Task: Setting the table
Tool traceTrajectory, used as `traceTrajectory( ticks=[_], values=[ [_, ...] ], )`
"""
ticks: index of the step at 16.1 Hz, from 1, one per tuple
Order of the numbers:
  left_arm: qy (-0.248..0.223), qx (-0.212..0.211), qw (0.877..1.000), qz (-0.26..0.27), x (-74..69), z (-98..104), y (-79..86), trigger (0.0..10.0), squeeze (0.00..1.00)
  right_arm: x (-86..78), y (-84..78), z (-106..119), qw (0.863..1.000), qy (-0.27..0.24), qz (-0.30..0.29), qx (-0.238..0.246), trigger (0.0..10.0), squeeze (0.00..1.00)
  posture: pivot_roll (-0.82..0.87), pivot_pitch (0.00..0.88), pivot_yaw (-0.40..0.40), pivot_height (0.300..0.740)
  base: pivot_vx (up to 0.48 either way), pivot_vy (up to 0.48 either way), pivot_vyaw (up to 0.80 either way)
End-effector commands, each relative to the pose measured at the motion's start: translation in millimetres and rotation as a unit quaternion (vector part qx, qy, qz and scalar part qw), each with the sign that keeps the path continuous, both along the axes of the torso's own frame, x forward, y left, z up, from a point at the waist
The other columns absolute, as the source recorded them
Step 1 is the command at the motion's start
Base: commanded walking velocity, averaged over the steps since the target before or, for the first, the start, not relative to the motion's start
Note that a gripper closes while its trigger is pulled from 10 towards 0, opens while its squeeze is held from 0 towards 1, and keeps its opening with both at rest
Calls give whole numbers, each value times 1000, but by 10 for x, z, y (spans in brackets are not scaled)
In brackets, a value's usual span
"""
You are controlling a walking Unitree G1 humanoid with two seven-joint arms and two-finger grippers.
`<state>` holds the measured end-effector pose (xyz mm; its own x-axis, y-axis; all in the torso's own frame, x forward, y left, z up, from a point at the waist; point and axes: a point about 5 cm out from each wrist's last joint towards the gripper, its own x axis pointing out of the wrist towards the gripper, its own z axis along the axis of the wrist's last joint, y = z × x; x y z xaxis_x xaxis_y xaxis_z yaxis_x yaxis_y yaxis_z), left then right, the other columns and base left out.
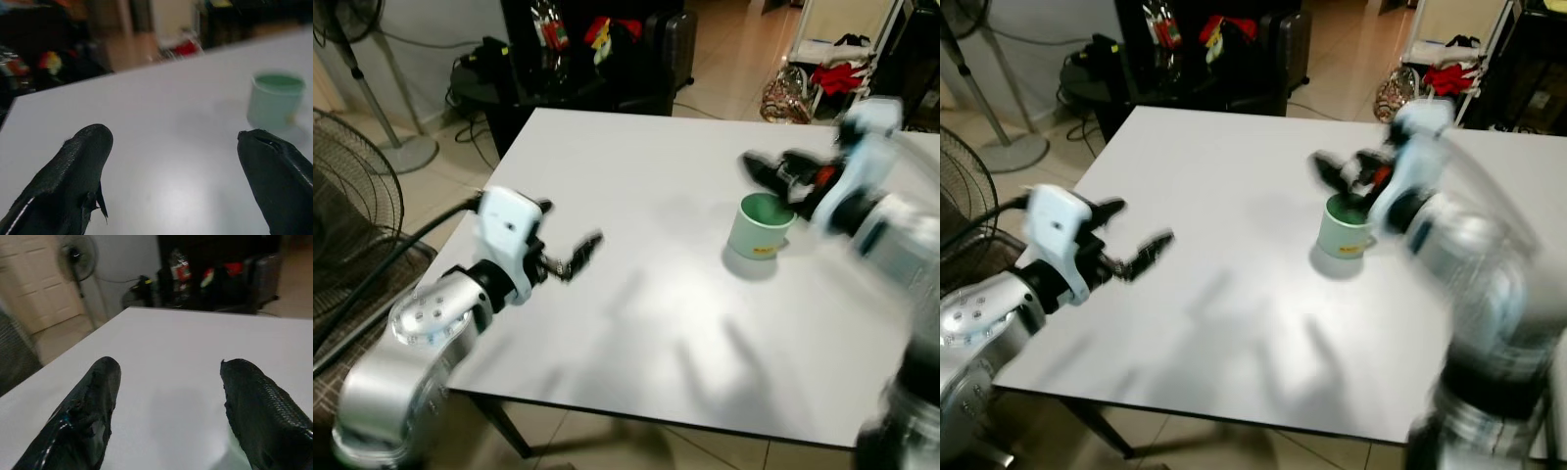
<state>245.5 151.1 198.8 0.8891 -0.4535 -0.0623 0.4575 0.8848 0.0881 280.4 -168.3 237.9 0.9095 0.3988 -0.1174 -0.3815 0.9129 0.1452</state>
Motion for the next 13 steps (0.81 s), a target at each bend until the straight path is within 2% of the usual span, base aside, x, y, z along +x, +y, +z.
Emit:
traceTrajectory(
  ticks=[1,2,4,6,9,13],
  values=[
    [-1,3,1000,31,-14,2,53,10000,706,-68,63,46,999,-40,4,-16,10000,1000,-136,9,69,740,0,0,0],
    [-7,5,998,58,-37,-23,73,10000,1000,-175,174,-54,998,-52,18,-25,10000,1000,-134,14,65,740,0,0,0],
    [-15,5,995,100,-83,-47,110,10000,1000,-302,287,-186,998,-52,20,-30,10000,1000,-127,20,53,740,0,0,0],
    [-22,-4,989,147,-188,-69,130,10000,1000,-458,375,-373,996,-53,19,-75,10000,1000,-120,24,40,740,0,-161,0],
    [-14,-4,986,165,-307,-109,104,10000,1000,-569,399,-556,999,-30,11,-39,10000,1000,-104,27,23,740,0,-325,0],
    [-13,7,986,168,-317,-126,114,10000,1000,-626,446,-625,999,-34,19,-25,10000,1000,-103,27,33,740,0,-318,0]
  ],
)
